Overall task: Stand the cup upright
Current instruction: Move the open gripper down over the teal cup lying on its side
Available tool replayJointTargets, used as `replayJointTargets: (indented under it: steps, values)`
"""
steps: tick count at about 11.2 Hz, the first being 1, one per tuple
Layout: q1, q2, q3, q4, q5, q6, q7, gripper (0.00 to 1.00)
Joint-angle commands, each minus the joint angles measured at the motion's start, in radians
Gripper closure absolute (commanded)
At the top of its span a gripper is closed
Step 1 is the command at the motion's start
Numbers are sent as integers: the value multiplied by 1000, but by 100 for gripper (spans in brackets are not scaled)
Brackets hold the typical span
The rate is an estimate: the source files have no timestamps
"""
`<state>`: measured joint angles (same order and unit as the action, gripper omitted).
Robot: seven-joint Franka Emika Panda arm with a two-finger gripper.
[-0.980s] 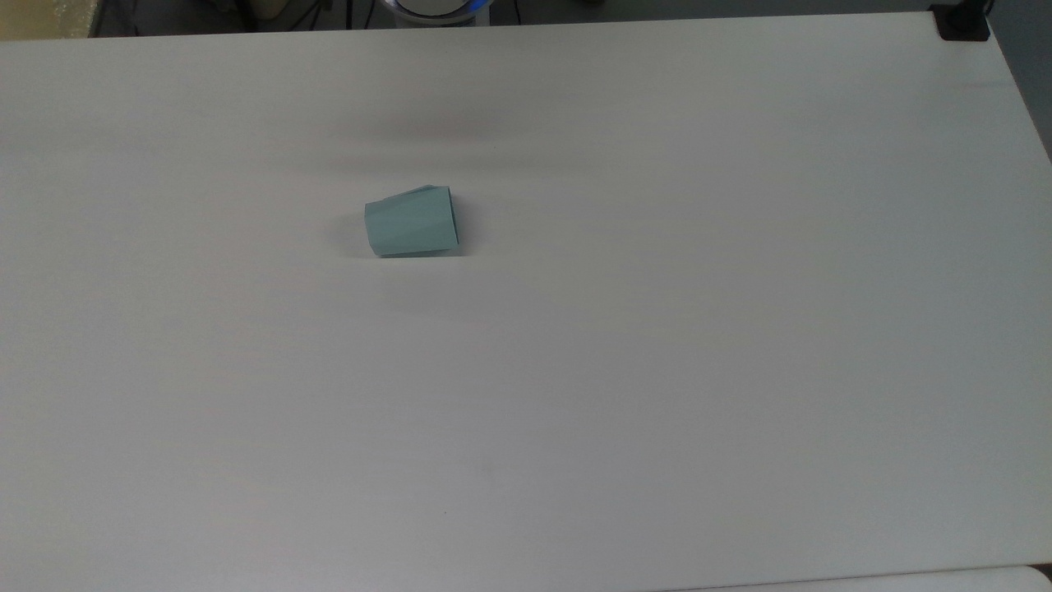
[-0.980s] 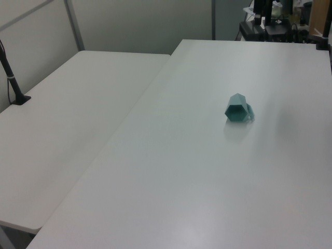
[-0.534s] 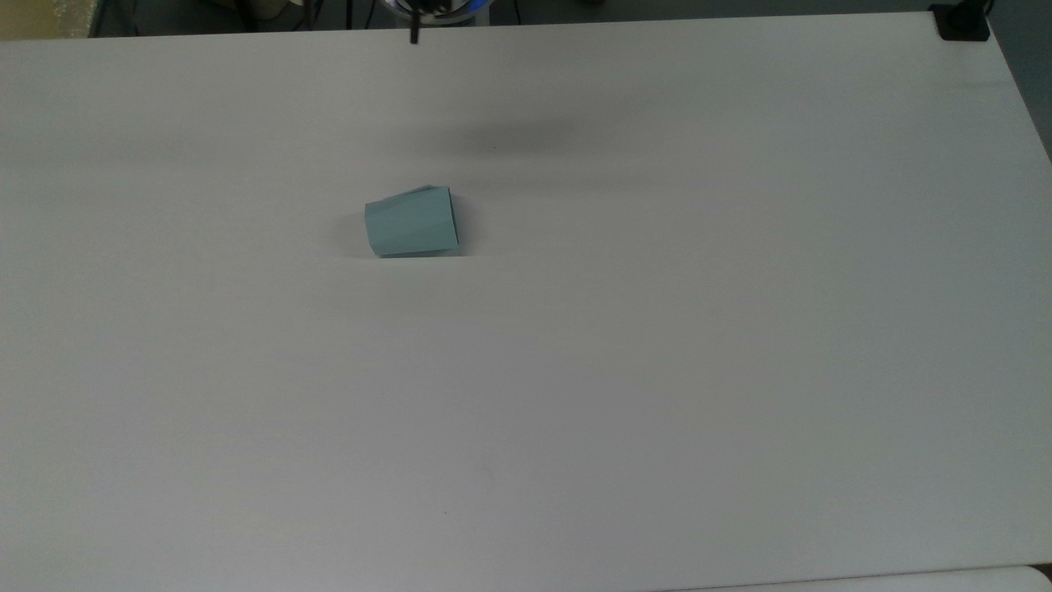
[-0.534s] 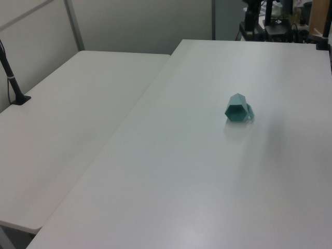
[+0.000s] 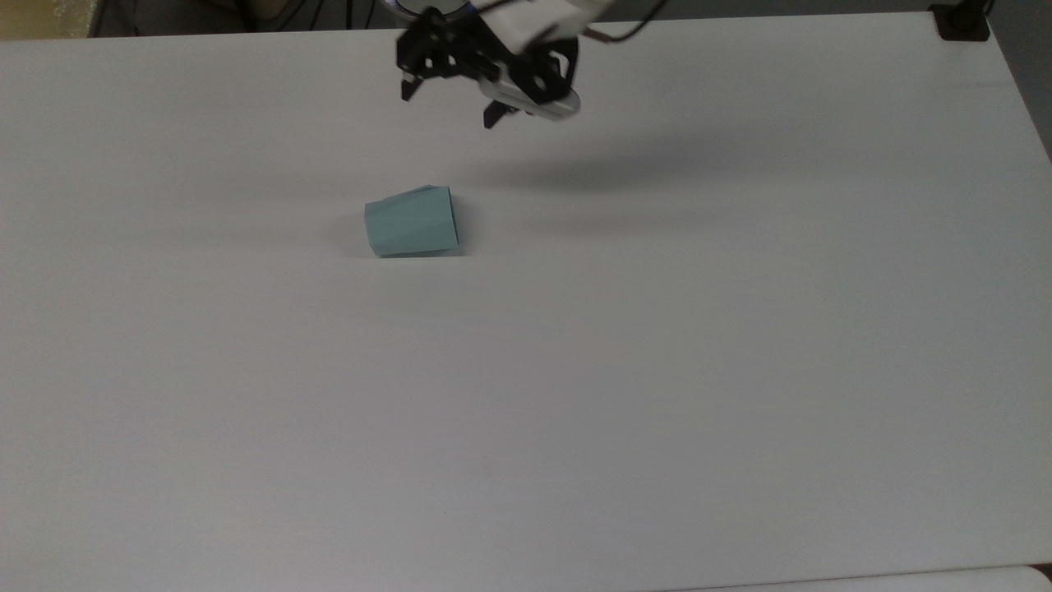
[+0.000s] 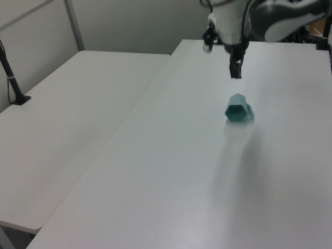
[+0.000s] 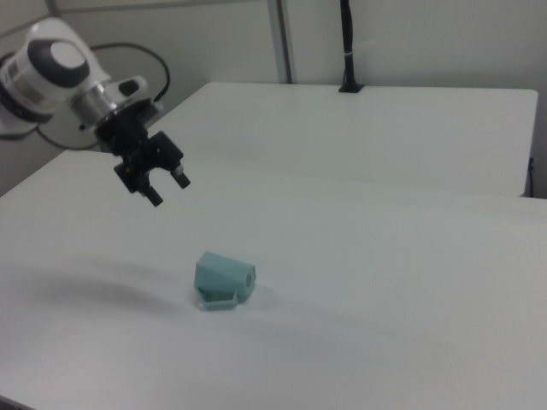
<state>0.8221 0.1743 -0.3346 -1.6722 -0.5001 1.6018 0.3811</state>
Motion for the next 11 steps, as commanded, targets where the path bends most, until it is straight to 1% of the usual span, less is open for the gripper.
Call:
replayJointTargets:
  steps: [1,2,3,4,5,7,8,11]
  values:
    - [89,10,-4,-133,-150,87,160,0]
    - [92,11,-4,-161,-168,92,180,0]
    - [92,26,-4,-179,-172,107,188,0]
    - [91,49,-4,-207,-176,148,208,0]
    - [88,80,-4,-218,-201,176,244,0]
    - [83,137,-3,-224,-234,191,266,0]
    - [80,152,-1,-225,-241,219,271,0]
    - [72,163,-3,-237,-258,222,279,0]
